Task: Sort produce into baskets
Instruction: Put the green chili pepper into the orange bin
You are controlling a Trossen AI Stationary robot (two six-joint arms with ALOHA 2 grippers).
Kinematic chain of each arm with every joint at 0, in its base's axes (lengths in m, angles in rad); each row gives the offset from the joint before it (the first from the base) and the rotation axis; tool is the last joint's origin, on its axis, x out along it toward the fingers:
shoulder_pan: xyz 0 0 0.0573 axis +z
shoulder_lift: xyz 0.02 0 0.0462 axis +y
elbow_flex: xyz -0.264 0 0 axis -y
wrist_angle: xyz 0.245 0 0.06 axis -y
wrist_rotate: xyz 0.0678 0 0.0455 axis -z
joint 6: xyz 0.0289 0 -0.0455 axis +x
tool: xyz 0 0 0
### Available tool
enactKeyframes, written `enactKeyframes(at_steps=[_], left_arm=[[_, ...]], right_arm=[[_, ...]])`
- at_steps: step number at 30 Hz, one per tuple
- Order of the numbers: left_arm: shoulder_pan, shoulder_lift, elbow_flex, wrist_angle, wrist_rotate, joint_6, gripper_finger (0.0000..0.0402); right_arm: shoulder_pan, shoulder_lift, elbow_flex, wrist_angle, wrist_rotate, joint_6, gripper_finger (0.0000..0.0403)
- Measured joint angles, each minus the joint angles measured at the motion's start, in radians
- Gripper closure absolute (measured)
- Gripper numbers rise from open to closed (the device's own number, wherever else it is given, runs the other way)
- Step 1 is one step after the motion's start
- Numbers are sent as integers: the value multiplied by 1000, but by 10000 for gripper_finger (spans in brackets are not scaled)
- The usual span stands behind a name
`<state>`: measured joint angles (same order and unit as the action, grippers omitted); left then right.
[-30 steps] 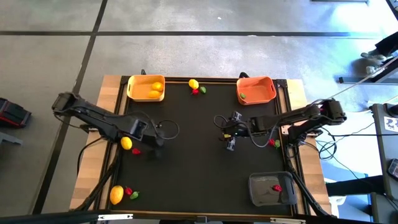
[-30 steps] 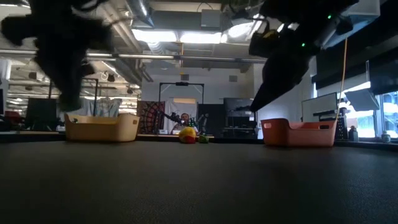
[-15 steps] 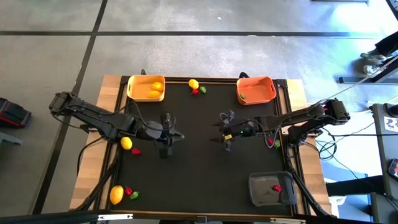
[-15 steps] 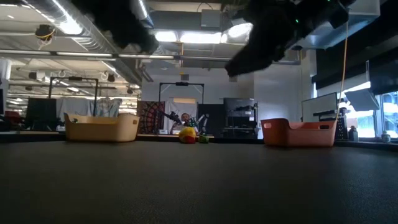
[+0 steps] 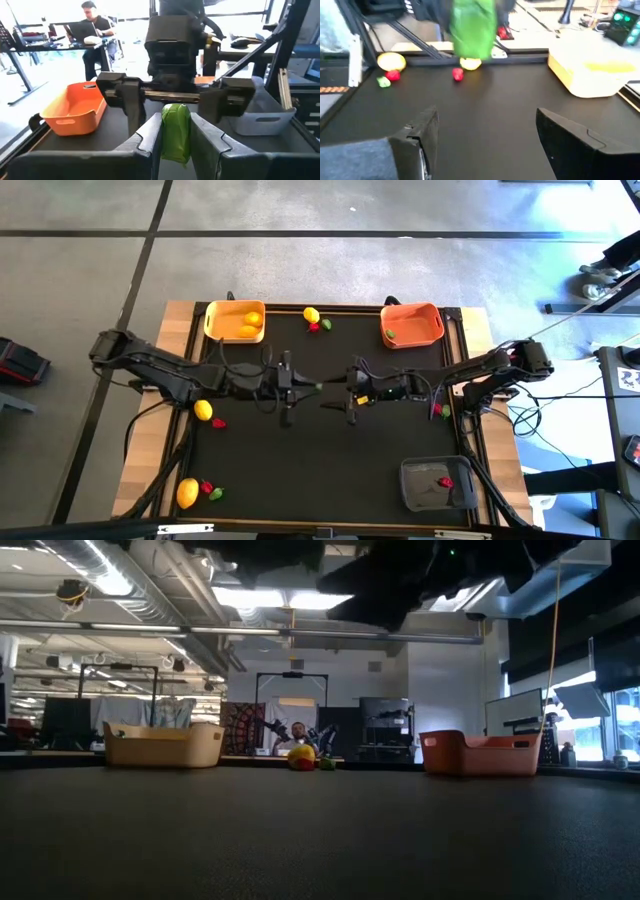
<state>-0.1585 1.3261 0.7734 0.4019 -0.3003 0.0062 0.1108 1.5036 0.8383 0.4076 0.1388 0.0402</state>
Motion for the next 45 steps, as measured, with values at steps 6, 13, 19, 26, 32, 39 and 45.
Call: enactKeyframes(at_steps=[6, 13, 19, 26, 32, 39, 45], left_arm=[[12, 49, 0, 32, 3, -6, 325], [7, 94, 0, 106, 6, -6, 325], [11, 100, -1, 114, 6, -3, 325], [11, 100, -1, 106, 6, 6, 325], [11, 100, -1, 104, 6, 20, 325], [11, 100, -1, 104, 6, 21, 325], [11, 100, -1, 104, 6, 21, 325]], right_arm=[[0, 0, 0, 11, -1, 4, 139], [0, 0, 0, 17, -1, 5, 145], [0, 36, -1, 55, -12, 5, 203], [0, 52, -1, 123, -27, -9, 266], [0, 52, -1, 126, -22, -23, 287], [0, 52, -1, 133, -19, -23, 292], [0, 52, -1, 155, -19, -24, 292]])
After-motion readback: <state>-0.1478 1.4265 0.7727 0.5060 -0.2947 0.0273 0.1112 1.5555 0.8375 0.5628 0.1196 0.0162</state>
